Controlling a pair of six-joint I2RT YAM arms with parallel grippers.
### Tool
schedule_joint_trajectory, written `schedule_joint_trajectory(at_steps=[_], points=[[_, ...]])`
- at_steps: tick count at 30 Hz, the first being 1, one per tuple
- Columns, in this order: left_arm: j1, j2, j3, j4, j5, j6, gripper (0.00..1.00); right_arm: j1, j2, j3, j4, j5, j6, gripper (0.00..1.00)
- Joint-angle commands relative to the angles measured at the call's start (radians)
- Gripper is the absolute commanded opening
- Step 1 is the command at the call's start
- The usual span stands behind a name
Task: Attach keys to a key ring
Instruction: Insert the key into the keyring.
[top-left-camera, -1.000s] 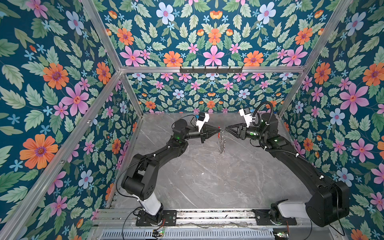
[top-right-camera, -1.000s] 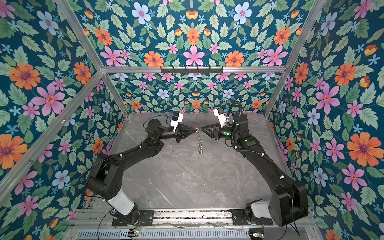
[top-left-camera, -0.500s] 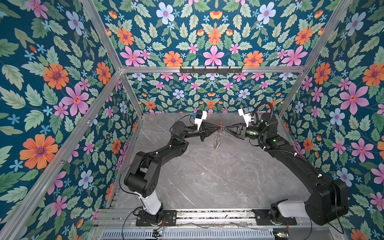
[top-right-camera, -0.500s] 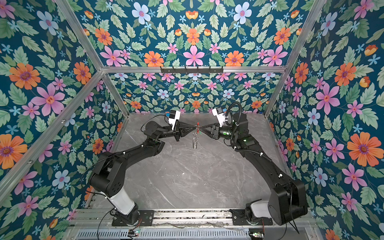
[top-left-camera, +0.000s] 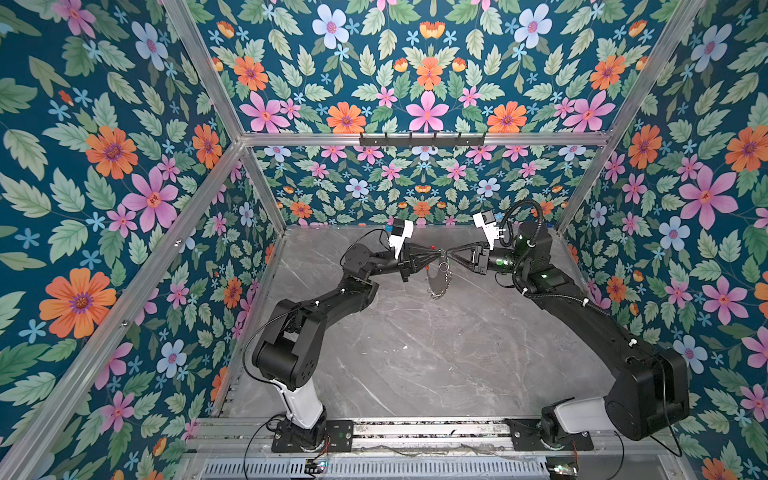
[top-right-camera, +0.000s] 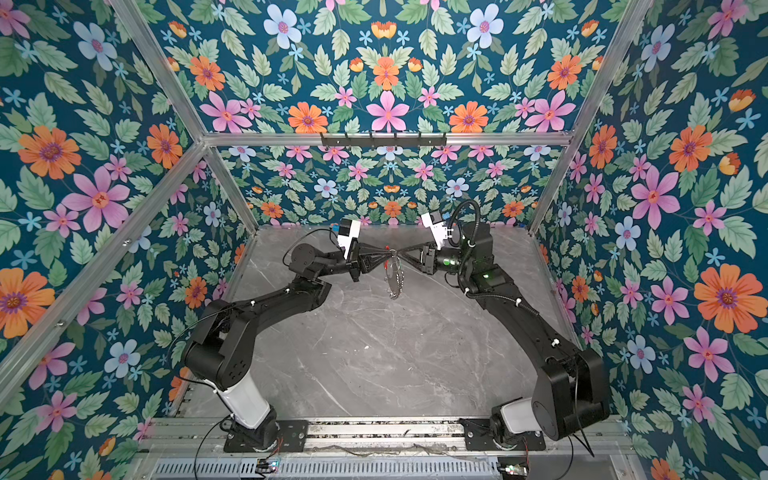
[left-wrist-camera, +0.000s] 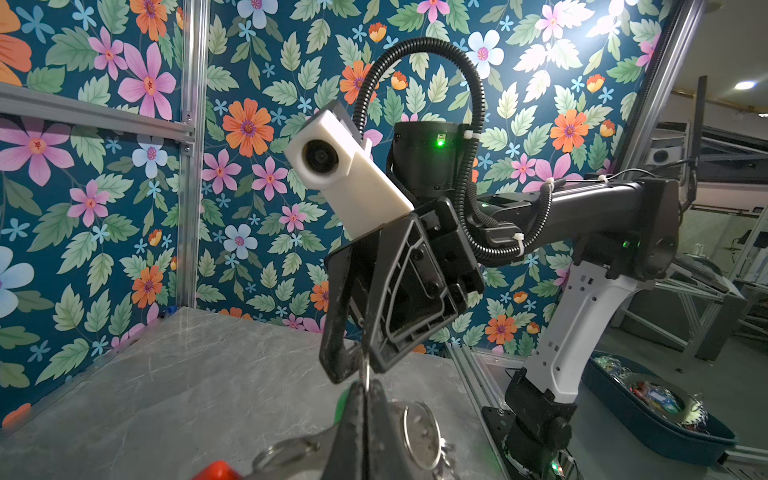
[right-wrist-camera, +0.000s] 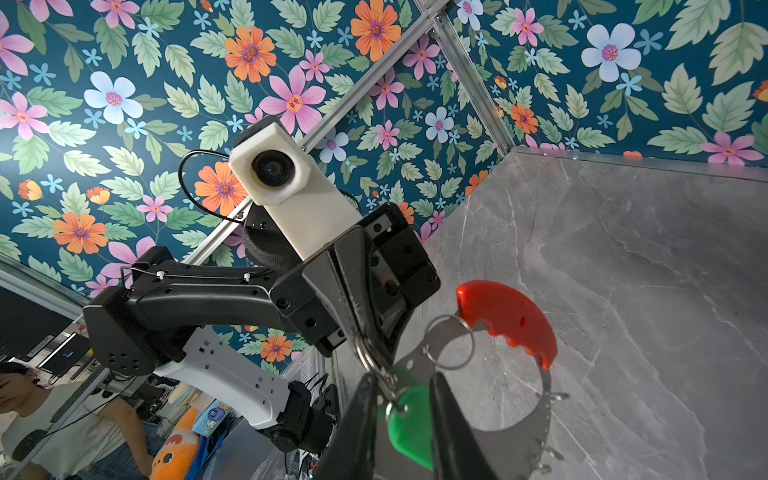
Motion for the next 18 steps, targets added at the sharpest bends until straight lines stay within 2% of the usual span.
schedule_joint_trajectory(at_steps=[1,8,18], points=[[0.000,0.002,0.010,0.065,0.002,-0.006,0.00,0.000,0.003,0.005,0.041,-0.014,0.010,0.15],[-0.001,0.013,-0.005,0.158,-0.011,-0.016,0.00,0.001,0.000,-0.011,0.039,-0.012,0.007,0.01],[-0.002,0.030,-0.001,0.246,-0.028,-0.052,0.00,0.000,0.008,-0.043,0.057,-0.016,0.022,0.00]])
